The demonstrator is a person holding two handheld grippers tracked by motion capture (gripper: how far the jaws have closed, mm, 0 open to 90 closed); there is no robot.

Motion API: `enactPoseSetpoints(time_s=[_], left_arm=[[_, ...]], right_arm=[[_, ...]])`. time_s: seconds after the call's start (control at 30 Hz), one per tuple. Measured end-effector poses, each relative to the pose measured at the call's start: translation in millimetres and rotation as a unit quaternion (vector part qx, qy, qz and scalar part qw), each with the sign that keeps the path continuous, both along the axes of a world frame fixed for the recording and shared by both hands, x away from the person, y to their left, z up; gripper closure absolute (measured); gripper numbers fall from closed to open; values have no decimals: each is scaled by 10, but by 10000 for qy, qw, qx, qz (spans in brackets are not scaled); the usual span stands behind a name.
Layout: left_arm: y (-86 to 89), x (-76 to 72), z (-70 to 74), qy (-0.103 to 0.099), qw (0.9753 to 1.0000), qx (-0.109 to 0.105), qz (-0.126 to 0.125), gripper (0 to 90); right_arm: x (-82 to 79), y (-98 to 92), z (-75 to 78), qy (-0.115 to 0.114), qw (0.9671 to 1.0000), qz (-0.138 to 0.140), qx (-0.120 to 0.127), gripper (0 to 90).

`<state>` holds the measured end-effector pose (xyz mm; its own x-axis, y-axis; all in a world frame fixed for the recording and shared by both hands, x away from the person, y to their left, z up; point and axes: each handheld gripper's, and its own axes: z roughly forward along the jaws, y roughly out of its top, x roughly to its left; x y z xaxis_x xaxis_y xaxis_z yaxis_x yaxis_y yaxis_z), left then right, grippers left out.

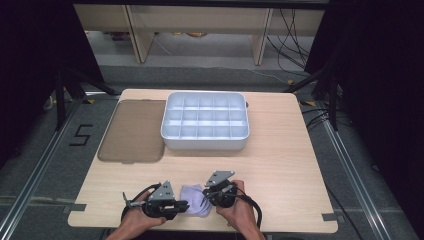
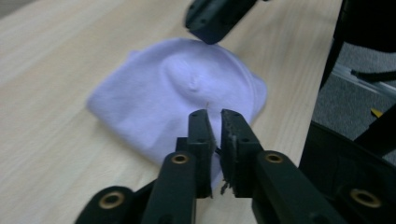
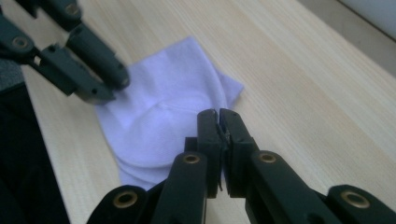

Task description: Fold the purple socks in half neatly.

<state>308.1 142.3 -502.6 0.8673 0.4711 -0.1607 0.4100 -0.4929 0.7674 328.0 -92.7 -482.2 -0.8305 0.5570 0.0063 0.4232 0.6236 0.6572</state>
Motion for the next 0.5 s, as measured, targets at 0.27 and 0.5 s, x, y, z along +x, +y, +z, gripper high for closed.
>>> enactPoseSetpoints(time_s=[0.27,0.5], left_arm=[[278,2,5,452,9969,-172,627,571],[220,20,-70,838,9942,-227,639,525]], right_arm=[[-100,68,41,69,9995,272,175,870],[-147,150,15,114,9994,308,111,870]])
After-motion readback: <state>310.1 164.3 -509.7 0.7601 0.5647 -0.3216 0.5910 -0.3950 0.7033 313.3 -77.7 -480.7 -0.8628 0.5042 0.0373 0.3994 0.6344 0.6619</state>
